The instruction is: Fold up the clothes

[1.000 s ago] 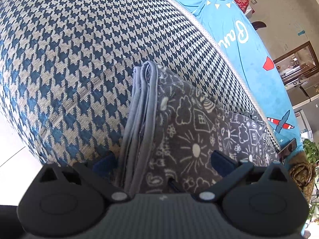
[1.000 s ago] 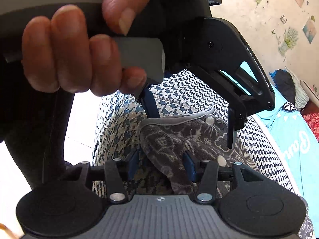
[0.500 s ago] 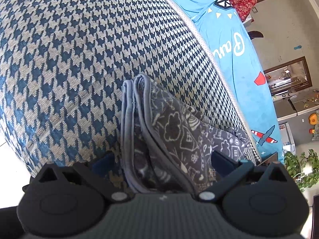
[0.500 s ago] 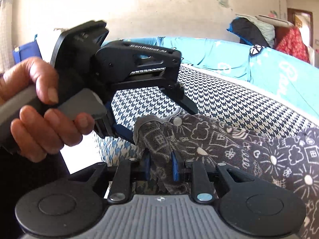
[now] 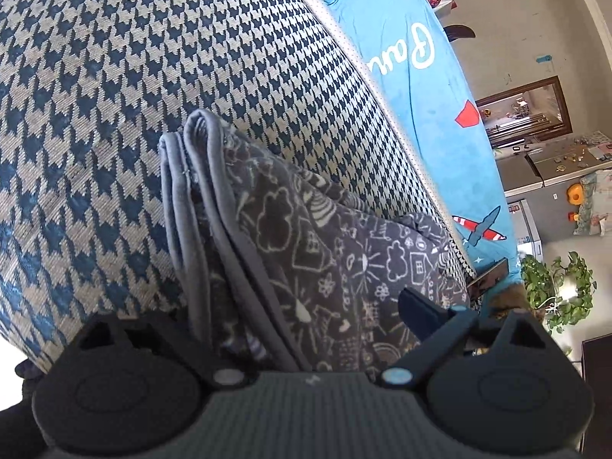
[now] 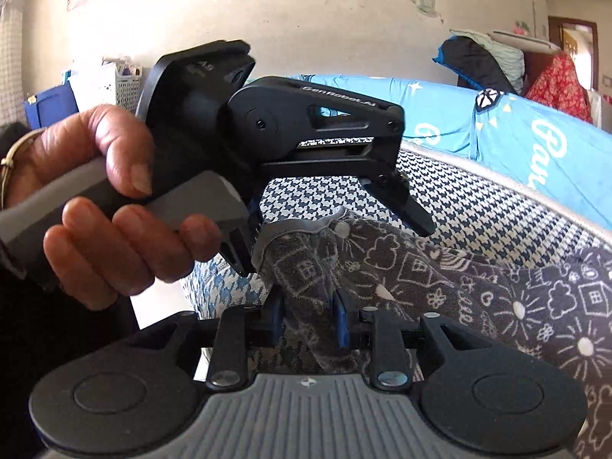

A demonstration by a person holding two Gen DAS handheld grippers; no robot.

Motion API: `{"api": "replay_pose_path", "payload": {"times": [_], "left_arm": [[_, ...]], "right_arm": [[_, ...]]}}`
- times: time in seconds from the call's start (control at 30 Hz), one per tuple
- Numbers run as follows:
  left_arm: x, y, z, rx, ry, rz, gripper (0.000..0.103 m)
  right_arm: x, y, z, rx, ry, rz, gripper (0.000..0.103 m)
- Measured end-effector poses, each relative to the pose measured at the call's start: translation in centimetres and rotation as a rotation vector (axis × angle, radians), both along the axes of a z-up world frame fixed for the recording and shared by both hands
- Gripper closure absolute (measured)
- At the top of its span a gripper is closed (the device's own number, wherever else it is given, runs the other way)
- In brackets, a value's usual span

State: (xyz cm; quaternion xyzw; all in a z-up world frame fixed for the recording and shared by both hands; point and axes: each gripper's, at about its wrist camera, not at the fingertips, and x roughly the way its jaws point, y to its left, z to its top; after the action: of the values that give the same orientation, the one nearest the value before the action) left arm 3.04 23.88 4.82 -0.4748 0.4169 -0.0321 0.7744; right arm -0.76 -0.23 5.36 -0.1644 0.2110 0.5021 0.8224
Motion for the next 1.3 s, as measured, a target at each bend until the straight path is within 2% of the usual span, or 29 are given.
{"api": "replay_pose_path", "payload": {"times": [0.07,0.17,0.27,0.33,0.53,0.57,0.6,0.7,0.83,1.0,1.17,1.23,1.3], "left_arm": [[-0.4,0.1,-0.2,-0.023,-0.013,0.007,0.006],[-0.7,0.3,0.0,-0.045,-0.030,0.016,0.005],[-0.8,0.2,0.0,-0.043,-0.035,0.012,0.004],[-0.7,0.3,0.0,-0.044,-0.035,0.013,0.003],[-0.6,0.2,-0.4,-0.050,-0.034,0.019,0.003],[-0.5,0.2,-0.4,-0.050,-0.034,0.020,0.003],[-0.5,0.2,-0.5,-0.050,-0.034,0.021,0.003],[-0.4,0.4,-0.5,-0.007,-0.021,0.033,0.003],[0.2,0.9,-0.3,0.092,0.011,0.069,0.000],[1.3,2.3,-1.1,0.090,0.062,0.148,0.000],[3.0,1.7,-1.1,0.107,0.061,0.135,0.000],[3.1,1.3,-0.8,0.120,0.038,0.122,0.008],[3.3,0.8,-0.5,0.126,0.014,0.103,0.035]], "right_arm": [[-0.7,0.2,-0.2,-0.022,-0.056,0.005,0.066],[-1.4,0.5,-0.6,-0.048,-0.108,0.019,0.058],[-2.0,1.1,-1.2,-0.075,-0.161,0.034,0.051],[-2.3,1.6,-1.9,-0.096,-0.202,0.031,0.050],[-2.2,2.6,-2.9,-0.112,-0.252,0.019,0.051],[-2.0,2.6,-2.9,-0.113,-0.256,0.011,0.058],[-1.8,2.6,-2.9,-0.113,-0.259,0.002,0.070],[-0.9,2.6,-2.6,-0.105,-0.250,-0.027,0.080],[-0.4,1.9,-2.1,-0.078,-0.234,-0.054,0.082],[-0.5,1.1,-1.5,-0.060,-0.229,-0.064,0.082],[-0.5,0.5,-0.9,-0.050,-0.232,-0.073,0.082],[-0.7,0.4,-0.8,-0.045,-0.234,-0.079,0.082],[-0.9,0.1,-0.6,-0.040,-0.242,-0.080,0.082]]}}
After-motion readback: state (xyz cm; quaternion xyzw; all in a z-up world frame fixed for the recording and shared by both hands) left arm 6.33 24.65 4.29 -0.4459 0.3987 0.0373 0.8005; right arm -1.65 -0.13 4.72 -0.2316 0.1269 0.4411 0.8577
